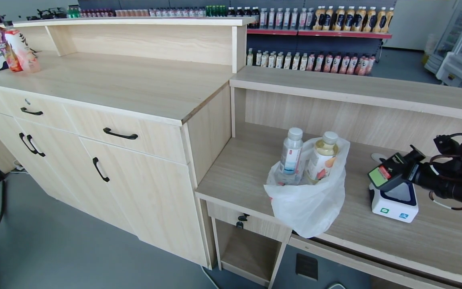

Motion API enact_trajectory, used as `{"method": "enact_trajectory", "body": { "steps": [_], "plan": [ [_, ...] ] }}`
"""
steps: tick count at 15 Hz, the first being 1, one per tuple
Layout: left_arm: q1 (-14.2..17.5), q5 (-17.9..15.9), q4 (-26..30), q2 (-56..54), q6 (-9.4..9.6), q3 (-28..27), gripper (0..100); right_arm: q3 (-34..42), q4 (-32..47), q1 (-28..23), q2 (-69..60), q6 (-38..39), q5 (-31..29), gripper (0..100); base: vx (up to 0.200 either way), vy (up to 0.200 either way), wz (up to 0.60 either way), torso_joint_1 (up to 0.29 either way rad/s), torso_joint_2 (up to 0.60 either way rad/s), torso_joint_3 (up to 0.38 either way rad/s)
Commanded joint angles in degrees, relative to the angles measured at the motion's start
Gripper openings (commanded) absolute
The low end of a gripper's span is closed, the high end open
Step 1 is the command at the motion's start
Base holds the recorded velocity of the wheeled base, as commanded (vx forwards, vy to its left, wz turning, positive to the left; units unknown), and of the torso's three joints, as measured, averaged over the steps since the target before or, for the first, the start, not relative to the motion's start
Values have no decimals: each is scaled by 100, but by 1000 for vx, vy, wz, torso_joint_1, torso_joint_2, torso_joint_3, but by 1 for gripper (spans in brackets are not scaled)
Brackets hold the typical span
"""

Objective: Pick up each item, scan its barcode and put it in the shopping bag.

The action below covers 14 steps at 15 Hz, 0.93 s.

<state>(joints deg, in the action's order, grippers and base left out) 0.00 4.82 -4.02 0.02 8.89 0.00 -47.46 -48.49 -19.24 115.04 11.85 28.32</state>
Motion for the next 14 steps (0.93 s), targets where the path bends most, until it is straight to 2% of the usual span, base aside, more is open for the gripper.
{"method": "enact_trajectory", "body": {
  "steps": [1,3,4,6,7,8,9,11,13,14],
  "plan": [
    [0,2,-2,-2,-1,0,100,26,24,-27,-131,-7,7,0,0,0,0,0,0,0],
    [0,2,-2,-2,-1,0,100,88,33,-80,-536,-51,-2,0,0,0,0,0,0,0],
    [0,2,-2,-2,-1,0,100,96,51,-98,-975,-499,-11,0,0,0,0,0,0,0],
    [0,2,-2,-2,-1,0,100,175,226,-476,-1757,-2169,-55,0,0,0,0,0,0,0],
    [0,2,-2,-2,-1,0,100,290,341,-792,-2170,-3145,-98,0,0,0,0,0,0,0],
    [0,2,-2,-2,-1,0,100,580,367,-1337,-2706,-4419,-116,0,0,0,0,0,0,0],
    [0,2,-2,-2,-1,0,100,712,305,-1601,-3005,-4780,-63,0,0,0,0,0,0,0],
    [0,2,-2,-2,-1,0,100,720,138,-1741,-3278,-4736,-19,0,0,0,0,0,0,0],
    [0,2,-2,-2,-1,0,100,545,182,-1689,-3304,-4613,33,0,0,0,600,7,5,2],
    [0,2,-2,-2,-1,0,100,369,200,-1328,-3286,-4525,-134,0,0,0,600,-2,-2,7]
  ]
}}
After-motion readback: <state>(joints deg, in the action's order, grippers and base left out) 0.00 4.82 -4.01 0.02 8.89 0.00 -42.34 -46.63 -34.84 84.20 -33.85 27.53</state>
